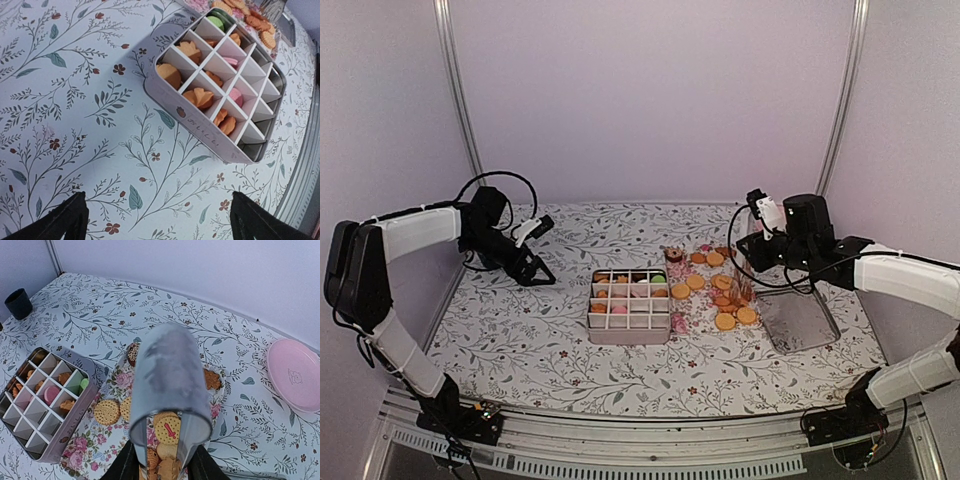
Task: Pack the cookies
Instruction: Pick up the fake cookies from the plate.
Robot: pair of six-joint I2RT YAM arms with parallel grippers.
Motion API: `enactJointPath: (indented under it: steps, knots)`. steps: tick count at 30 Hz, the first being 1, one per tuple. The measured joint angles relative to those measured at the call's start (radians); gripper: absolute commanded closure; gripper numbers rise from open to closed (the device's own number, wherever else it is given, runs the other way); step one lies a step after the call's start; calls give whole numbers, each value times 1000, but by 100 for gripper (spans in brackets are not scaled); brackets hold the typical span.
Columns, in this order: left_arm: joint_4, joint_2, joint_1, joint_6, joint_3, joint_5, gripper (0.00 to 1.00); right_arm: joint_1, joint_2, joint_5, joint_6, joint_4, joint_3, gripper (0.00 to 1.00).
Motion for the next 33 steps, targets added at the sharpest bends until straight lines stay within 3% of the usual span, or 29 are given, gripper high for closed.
enactJointPath:
  steps: [25,28,33]
  knots:
    - [-18,0,0,8,3,19,1,-14,76,23,-49,49,14,75]
    - [-18,0,0,8,3,19,1,-14,76,31,-59,49,14,80]
    - [-18,0,0,8,3,21,2,-14,70,30,-64,60,14,100]
